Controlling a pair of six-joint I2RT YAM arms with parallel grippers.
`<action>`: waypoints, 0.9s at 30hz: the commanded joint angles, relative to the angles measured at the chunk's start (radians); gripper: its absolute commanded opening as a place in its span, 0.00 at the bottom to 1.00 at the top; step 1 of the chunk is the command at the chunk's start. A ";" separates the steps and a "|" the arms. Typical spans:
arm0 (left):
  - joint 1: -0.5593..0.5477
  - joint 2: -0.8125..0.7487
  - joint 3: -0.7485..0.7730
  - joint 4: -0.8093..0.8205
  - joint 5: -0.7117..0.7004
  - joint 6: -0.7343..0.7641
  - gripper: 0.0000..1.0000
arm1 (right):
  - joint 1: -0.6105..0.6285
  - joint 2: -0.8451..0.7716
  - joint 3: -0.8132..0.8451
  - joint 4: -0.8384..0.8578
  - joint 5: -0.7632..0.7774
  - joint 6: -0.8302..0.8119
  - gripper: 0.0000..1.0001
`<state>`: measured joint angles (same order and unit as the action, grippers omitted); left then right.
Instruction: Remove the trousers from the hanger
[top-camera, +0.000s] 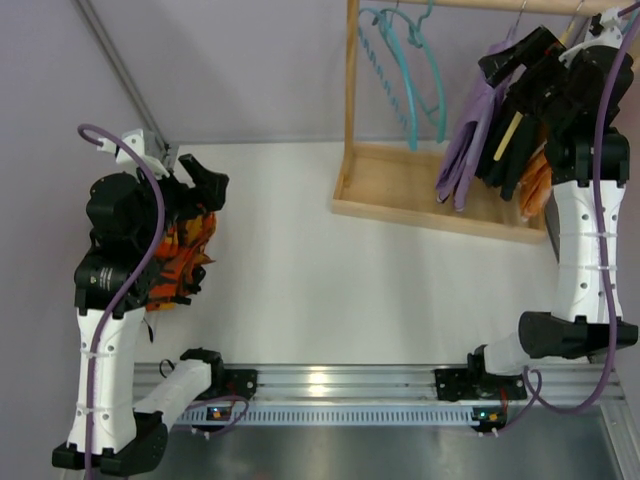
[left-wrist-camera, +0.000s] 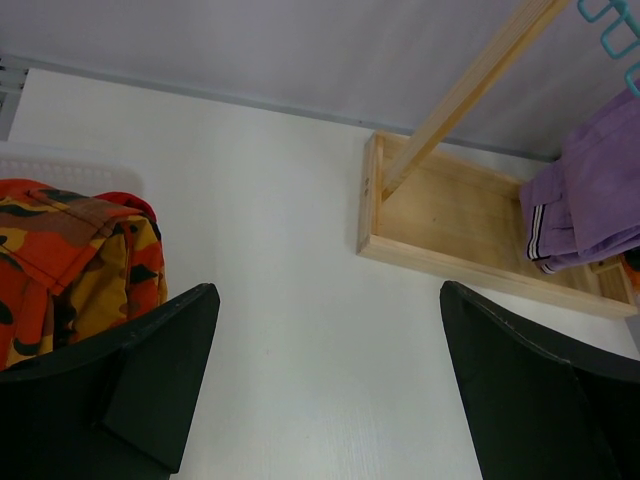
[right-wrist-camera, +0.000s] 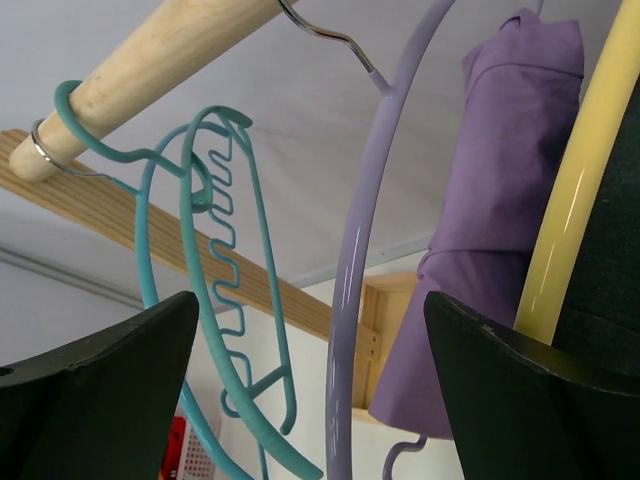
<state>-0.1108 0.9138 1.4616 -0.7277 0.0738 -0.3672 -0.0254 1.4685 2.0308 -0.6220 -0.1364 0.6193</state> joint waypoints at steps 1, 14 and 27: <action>0.007 -0.001 0.002 0.031 0.021 -0.010 0.98 | -0.016 0.030 0.005 0.073 -0.025 0.048 0.96; 0.014 -0.020 -0.007 0.031 0.004 -0.004 0.98 | -0.018 0.118 0.006 0.237 -0.123 0.145 0.57; 0.016 0.004 -0.004 0.031 0.041 -0.026 0.98 | -0.018 0.090 0.019 0.447 -0.256 0.192 0.00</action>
<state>-0.1001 0.9180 1.4559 -0.7273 0.0929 -0.3756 -0.0315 1.6054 2.0159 -0.4297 -0.3328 0.8143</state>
